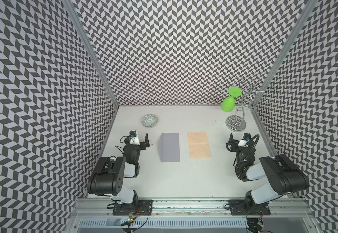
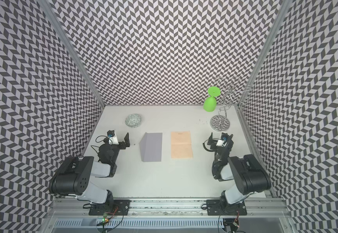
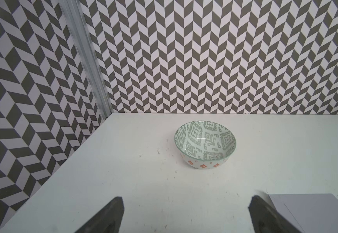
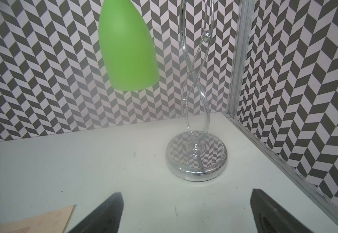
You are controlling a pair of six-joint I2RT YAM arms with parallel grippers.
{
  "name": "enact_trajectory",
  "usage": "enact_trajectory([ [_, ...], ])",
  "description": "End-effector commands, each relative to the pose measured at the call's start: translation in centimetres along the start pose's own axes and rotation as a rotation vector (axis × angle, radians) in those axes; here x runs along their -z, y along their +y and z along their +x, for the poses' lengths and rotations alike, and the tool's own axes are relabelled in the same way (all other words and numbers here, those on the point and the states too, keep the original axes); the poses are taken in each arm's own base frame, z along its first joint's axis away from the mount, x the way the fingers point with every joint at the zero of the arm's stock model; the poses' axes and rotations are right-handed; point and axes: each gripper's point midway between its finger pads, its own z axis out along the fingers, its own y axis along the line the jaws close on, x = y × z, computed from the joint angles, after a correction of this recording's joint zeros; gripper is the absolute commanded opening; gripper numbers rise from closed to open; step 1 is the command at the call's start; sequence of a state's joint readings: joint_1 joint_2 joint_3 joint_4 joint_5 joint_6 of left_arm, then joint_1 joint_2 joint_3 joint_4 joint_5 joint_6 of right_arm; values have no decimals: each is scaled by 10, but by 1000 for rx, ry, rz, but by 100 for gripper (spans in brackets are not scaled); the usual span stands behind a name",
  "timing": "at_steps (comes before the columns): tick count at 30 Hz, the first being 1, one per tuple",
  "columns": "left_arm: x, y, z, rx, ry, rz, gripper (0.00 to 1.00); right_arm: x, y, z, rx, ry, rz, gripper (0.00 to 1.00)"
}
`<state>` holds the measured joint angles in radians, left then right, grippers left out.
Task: Fold the letter paper in half and place it into the envelope
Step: Fold the letter paper at the center of the board.
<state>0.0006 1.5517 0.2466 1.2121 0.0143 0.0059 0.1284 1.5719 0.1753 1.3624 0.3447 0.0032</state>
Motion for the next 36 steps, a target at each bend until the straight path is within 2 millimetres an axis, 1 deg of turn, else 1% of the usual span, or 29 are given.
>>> enact_trajectory([
  [1, -4, -2, -12, -8, -42, 9, 99, -3, -2, -19, -16, -71, 13, 99],
  [18, -4, -2, -12, -6, -41, 8, 99, -4, -1, -19, -18, -71, 11, 99],
  [26, -2, -2, -14, -2, -68, 16, 99, -4, -1, -18, -19, -69, 12, 99],
  [30, -3, -1, -14, -2, -64, 15, 99, -7, -3, -17, -27, -56, 7, 99],
  [33, -3, -2, -14, -3, -58, 18, 99, -4, -4, -18, -24, -65, 10, 99],
  [34, -2, -2, -15, -4, -60, 12, 99, 1, -8, -21, -27, -82, 35, 99],
  [36, -4, 5, -19, 9, -55, -35, 99, 11, -2, -26, -4, -112, 9, 99],
])
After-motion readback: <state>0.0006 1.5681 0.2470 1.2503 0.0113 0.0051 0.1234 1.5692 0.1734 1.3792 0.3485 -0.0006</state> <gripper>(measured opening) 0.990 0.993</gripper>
